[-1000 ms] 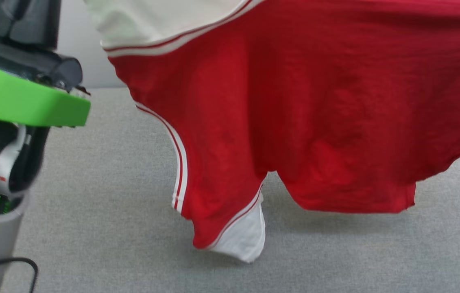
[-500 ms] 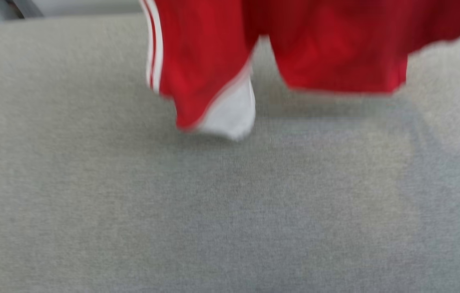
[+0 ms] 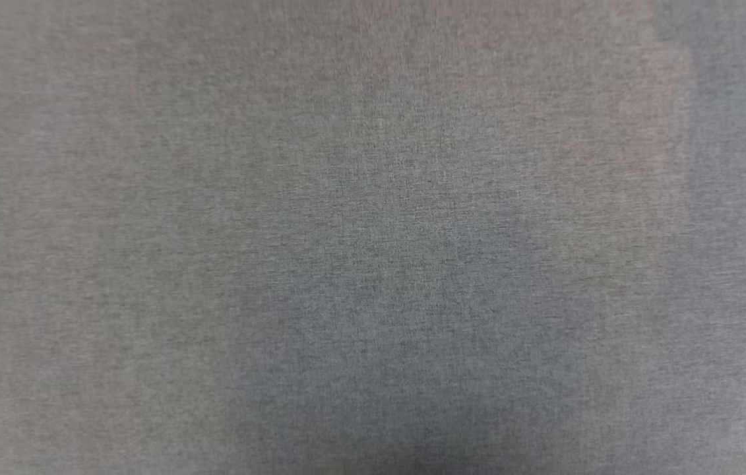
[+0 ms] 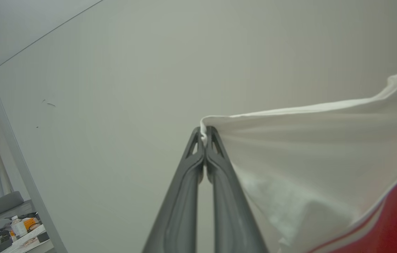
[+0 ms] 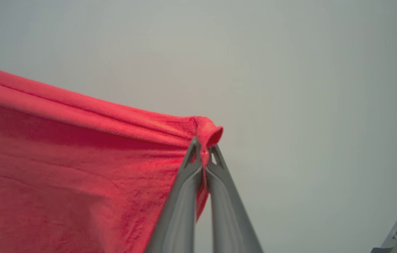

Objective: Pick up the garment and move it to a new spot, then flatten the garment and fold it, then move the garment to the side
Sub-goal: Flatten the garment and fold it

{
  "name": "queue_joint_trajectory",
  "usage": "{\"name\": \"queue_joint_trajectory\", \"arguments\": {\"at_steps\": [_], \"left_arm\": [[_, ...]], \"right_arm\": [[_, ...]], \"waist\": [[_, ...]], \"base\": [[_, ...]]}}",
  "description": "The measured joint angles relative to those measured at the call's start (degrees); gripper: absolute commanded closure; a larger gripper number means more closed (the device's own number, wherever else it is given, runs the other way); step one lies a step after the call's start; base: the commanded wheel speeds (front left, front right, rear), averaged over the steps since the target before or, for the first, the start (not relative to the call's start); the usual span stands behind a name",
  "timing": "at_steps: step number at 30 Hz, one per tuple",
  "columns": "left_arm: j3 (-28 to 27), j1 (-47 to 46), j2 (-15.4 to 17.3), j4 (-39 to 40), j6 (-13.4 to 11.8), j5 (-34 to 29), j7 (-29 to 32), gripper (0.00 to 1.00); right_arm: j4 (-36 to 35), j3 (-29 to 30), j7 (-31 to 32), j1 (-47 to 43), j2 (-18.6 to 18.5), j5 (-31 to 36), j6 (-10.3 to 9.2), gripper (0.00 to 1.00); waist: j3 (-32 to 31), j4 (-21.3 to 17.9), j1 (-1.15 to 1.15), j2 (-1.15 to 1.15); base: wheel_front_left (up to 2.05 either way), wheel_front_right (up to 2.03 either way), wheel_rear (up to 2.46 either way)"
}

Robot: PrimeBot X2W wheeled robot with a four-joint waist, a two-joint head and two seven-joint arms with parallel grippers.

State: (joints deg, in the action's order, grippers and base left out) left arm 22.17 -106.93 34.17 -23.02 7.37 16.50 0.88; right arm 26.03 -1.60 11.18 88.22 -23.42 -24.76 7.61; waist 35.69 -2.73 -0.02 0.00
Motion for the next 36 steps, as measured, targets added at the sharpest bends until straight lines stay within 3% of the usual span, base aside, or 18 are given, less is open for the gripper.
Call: {"name": "queue_joint_trajectory", "arguments": {"at_steps": [8, 14, 18, 27, 36], "left_arm": [[2.82, -11.48, -3.01, -17.36, 0.25, -2.9, -12.22, 1.0], [2.91, -9.94, -6.54, -24.31, 0.25, 0.09, -15.05, 1.0], [1.42, -2.98, -8.12, -24.16, 0.23, 3.07, -15.49, 1.0], [-1.76, 21.99, -12.22, -13.8, 0.22, 6.61, -15.55, 1.0], [1.44, 47.51, -16.34, -9.48, 0.21, 10.79, -15.52, 1.0]], "right_arm": [[11.8, -0.34, -11.32, 9.2, 4.01, 5.76, 0.0, 1.0], [17.52, -3.08, -15.59, 9.64, 5.31, 6.36, -0.01, 1.0], [19.22, -5.8, -17.81, 7.36, 5.16, 5.61, -0.01, 1.0], [21.01, -13.16, -20.29, -5.15, 3.41, 0.71, -0.01, 1.0], [18.79, -19.71, -20.51, -24.54, -0.94, -7.75, -0.01, 1.0]], "waist": [[6.71, -0.82, 0.0, 0.0], [9.27, -0.4, 0.0, 0.0], [9.29, 0.7, 0.01, 0.0], [5.41, 2.3, 0.01, 0.0], [-2.85, 4.1, 0.02, 0.0]], "base": [[0.0, 0.0, 0.0], [0.0, 0.0, 0.0], [0.0, 0.0, 0.0], [0.0, 0.0, 0.0], [0.0, 0.0, 0.0]]}}
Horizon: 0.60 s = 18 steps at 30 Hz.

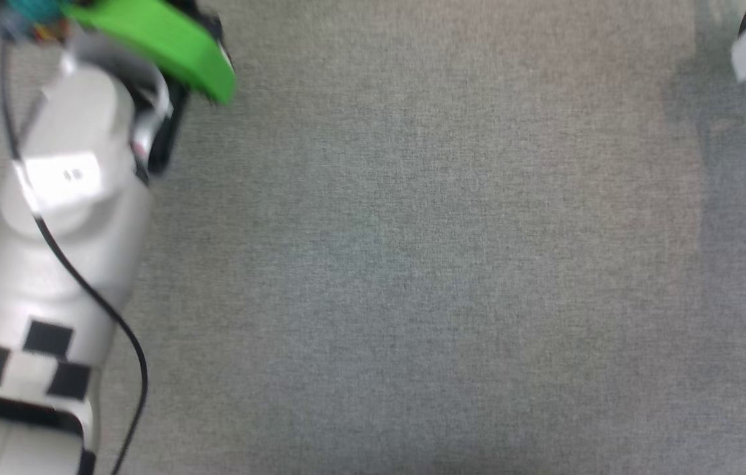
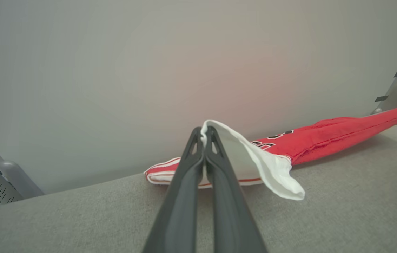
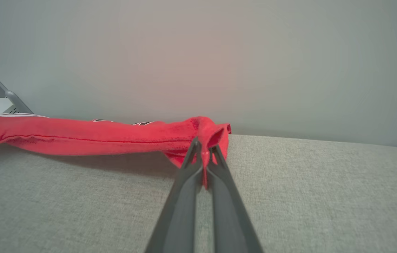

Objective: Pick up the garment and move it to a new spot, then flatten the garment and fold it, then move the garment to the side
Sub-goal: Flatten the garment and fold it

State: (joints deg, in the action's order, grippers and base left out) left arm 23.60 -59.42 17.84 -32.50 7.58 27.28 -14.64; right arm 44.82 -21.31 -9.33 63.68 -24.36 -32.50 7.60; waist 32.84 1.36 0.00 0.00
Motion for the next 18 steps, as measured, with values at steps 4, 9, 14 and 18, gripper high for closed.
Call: {"name": "queue_joint_trajectory", "arguments": {"at_steps": [4, 9, 14, 18], "left_arm": [[1.57, 9.28, -0.05, 0.47, 0.0, 2.15, 0.64, 1.0], [2.08, 19.4, 0.38, 1.75, 0.0, 5.08, 2.71, 1.0], [2.48, 27.72, 2.46, 5.38, 0.0, 7.58, 5.16, 1.0], [4.68, 33.9, 5.12, 11.67, 0.0, 12.39, 9.59, 1.0]], "right_arm": [[-1.65, -1.56, -0.01, -7.64, -1.6, -3.66, 0.0, 1.0], [-3.82, -4.02, 0.76, -16.77, -3.43, -6.89, 0.0, 1.0], [-5.06, -4.93, 1.08, -23.57, -4.34, -10.54, 0.0, 1.0], [-6.0, -5.33, 1.59, -28.1, -5.22, -13.44, 0.0, 1.0]], "waist": [[-4.2, 0.84, 0.0, 0.0], [-9.92, 1.93, 0.0, 0.0], [-15.15, 2.77, 0.0, 0.0], [-19.04, 3.35, 0.0, 0.0]], "base": [[0.0, 0.0, 0.0], [0.0, 0.0, 0.0], [0.0, 0.0, 0.0], [0.0, 0.0, 0.0]]}}
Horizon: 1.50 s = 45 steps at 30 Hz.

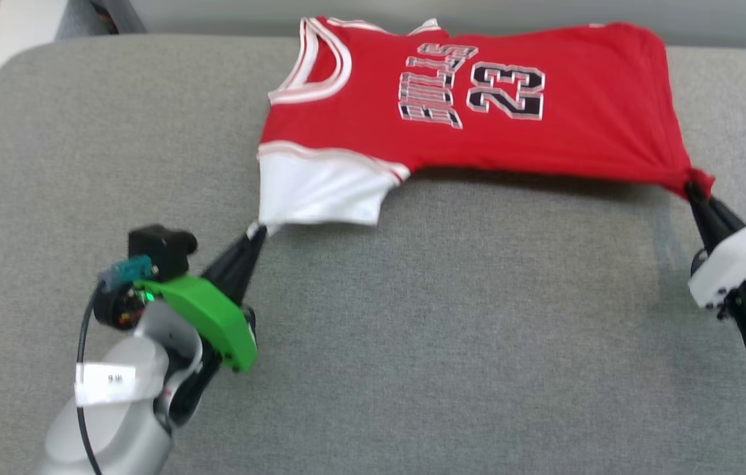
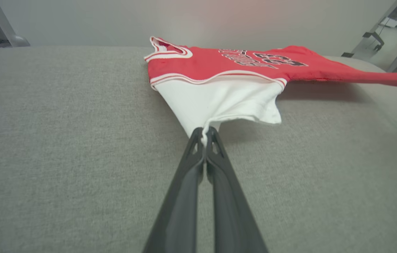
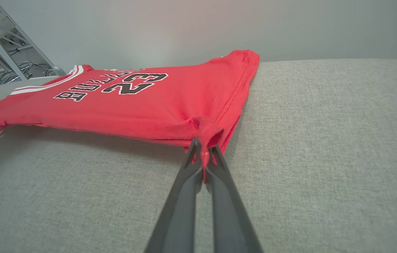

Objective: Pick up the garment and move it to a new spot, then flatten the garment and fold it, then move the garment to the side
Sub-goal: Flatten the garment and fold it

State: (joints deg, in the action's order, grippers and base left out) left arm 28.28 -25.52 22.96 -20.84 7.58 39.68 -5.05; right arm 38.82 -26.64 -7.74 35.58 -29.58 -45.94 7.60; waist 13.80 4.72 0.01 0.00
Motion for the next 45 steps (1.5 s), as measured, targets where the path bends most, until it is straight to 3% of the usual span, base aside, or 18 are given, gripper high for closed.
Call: {"name": "queue_joint_trajectory", "arguments": {"at_steps": [8, 23, 31, 41, 45], "left_arm": [[3.0, 9.89, 7.32, 10.68, -0.36, 4.94, 5.83, 1.0], [5.08, 29.07, 13.91, 25.98, -4.28, 12.18, 13.5, 1.0], [4.91, 36.33, 16.04, 31.1, -6.76, 16.41, 15.24, 1.0], [2.85, 36.68, 17.62, 33.23, -7.35, 16.35, 14.57, 1.0], [0.8, 29.11, 18.27, 33.36, -7.23, 14.78, 14.15, 1.0]], "right_arm": [[-1.53, -0.44, 1.14, -9.27, -1.81, -5.35, 0.0, 1.0], [-11.61, -3.14, 9.4, -24.26, -5.7, -11.62, -0.01, 1.0], [-19.3, -0.27, 12.93, -34.6, -8.46, -13.95, -0.02, 1.0], [-26.32, 6.1, 15.92, -39.57, -9.18, -11.02, -0.02, 1.0], [-29.97, 10.28, 19.27, -37.95, -8.47, -7.58, -0.02, 1.0]], "waist": [[-6.47, 1.17, 0.0, 0.0], [-15.15, -0.41, 0.0, 0.0], [-17.22, -1.6, 0.0, 0.0], [-15.54, -1.77, 0.0, 0.0], [-12.93, -1.8, 0.0, 0.0]], "base": [[0.0, 0.0, 0.0], [0.0, 0.0, 0.0], [0.0, 0.0, 0.0], [0.0, 0.0, 0.0], [0.0, 0.0, 0.0]]}}
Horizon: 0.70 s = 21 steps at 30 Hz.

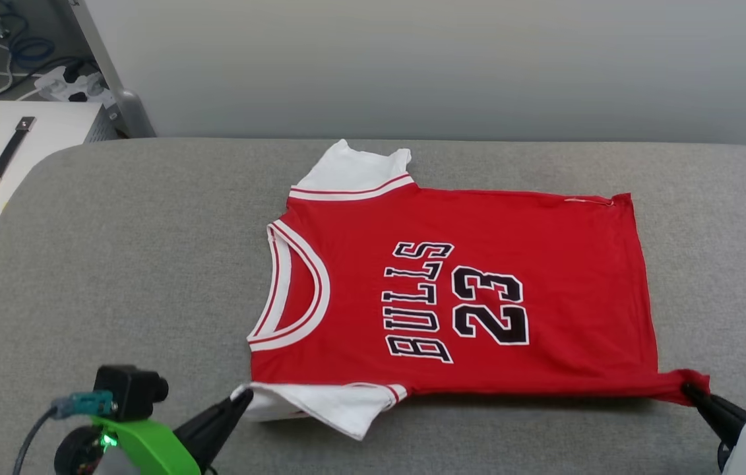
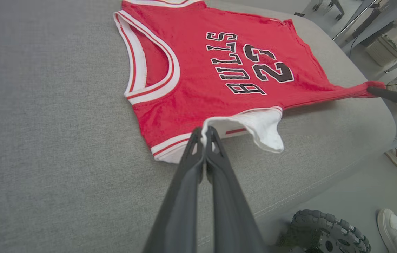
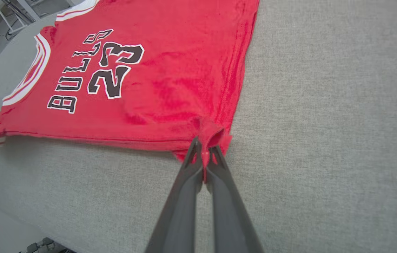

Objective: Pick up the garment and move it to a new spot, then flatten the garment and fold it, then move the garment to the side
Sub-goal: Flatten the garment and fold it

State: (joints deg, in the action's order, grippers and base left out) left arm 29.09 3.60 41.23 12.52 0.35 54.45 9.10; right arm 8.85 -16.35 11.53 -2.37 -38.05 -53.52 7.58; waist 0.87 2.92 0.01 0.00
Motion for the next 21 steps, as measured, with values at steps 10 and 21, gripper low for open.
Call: {"name": "queue_joint_trajectory", "arguments": {"at_steps": [10, 21], "left_arm": [[-1.38, -13.71, -1.31, -4.26, 2.04, -1.67, 2.53, 1.0], [0.52, -27.94, -4.3, -14.88, 4.53, -4.6, 5.05, 1.0]], "right_arm": [[-1.78, 2.66, 5.6, 8.93, 2.31, 4.85, -0.02, 1.0], [2.18, 1.57, 8.95, 18.19, 4.68, 8.6, -0.02, 1.0]], "waist": [[6.23, -0.24, 0.0, 0.0], [13.49, -1.31, -0.01, 0.0]], "base": [[0.0, 0.0, 0.0], [0.0, 0.0, 0.0]]}}
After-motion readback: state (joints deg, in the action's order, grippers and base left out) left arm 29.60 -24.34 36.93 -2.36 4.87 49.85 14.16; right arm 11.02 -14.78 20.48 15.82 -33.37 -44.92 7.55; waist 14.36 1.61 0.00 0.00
